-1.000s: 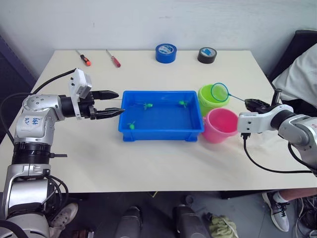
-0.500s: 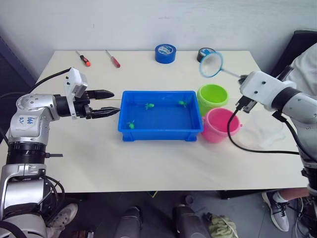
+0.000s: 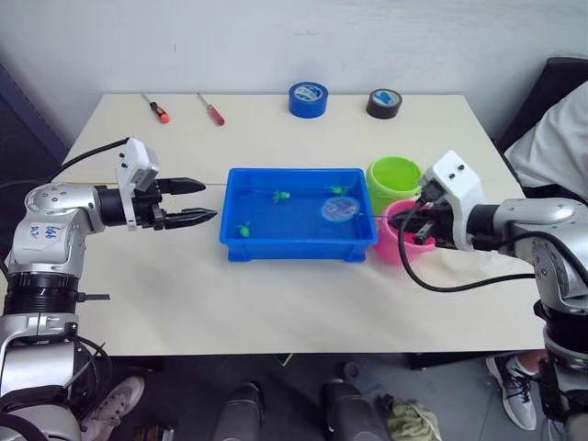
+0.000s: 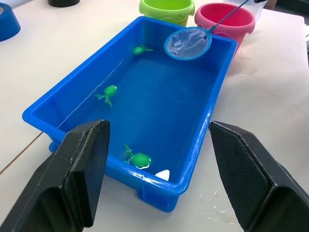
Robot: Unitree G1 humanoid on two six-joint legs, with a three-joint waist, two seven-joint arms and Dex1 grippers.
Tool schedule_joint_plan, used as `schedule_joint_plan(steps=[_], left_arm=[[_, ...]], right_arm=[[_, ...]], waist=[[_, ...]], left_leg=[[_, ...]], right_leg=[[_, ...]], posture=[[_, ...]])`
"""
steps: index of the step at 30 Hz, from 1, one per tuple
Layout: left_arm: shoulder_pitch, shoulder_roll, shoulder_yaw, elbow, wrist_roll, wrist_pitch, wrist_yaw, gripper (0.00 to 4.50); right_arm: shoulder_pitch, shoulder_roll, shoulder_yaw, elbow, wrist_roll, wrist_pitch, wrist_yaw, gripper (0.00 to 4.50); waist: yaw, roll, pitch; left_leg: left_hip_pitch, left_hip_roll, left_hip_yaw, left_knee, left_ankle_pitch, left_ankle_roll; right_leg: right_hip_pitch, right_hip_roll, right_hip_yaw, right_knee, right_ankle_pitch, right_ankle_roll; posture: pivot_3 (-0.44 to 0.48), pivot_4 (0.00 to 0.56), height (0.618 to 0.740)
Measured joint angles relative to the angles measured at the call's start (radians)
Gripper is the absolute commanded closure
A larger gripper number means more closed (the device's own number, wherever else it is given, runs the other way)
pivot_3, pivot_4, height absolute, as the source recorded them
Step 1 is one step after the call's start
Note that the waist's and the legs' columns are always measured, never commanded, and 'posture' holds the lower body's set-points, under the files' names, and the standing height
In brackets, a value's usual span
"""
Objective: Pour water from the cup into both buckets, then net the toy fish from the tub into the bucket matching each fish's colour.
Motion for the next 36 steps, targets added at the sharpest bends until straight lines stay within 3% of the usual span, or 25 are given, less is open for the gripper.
schedule_joint_plan(steps=[6, 14, 27, 36], left_arm=[[-0.004, -0.025, -0.003, -0.02, 0.001, 0.004, 0.026, 0.92], [-0.003, -0.024, -0.002, -0.032, 0.001, 0.009, 0.034, 0.92], [0.017, -0.023, 0.002, -0.066, -0.001, 0.021, 0.041, 0.92], [0.013, -0.034, 0.003, -0.052, 0.001, -0.007, 0.068, 0.92]], right_arm=[[-0.09, 0.144, 0.044, 0.11, 0.007, 0.114, -0.127, 4.5], [-0.112, 0.201, 0.08, 0.22, -0.008, 0.151, -0.259, 4.5], [-0.161, 0.351, 0.072, 0.464, -0.093, -0.129, -0.465, 4.5], [-0.165, 0.361, 0.059, 0.483, -0.092, -0.197, -0.485, 4.5]], waist=[[-0.001, 0.0, 0.0], [-0.003, 0.0, 0.0], [-0.026, 0.0, 0.0], [-0.029, 0.0, 0.0]], left_leg=[[-0.001, -0.001, 0.0, -0.001, 0.0, 0.0], [-0.001, -0.001, 0.001, -0.001, 0.0, 0.001], [-0.001, -0.001, 0.001, -0.001, 0.001, 0.0], [0.0, -0.001, 0.001, -0.001, 0.001, 0.001]], right_leg=[[-0.001, 0.0, 0.0, 0.001, 0.0, 0.0], [-0.002, 0.0, 0.001, 0.001, 0.0, 0.0], [-0.002, 0.001, 0.001, 0.002, 0.0, 0.0], [-0.002, 0.001, 0.001, 0.004, 0.0, 0.0]], posture=[[0.0, 0.15, 0.734], [0.0, 0.15, 0.734], [0.0, 0.15, 0.734], [0.0, 0.15, 0.734]])
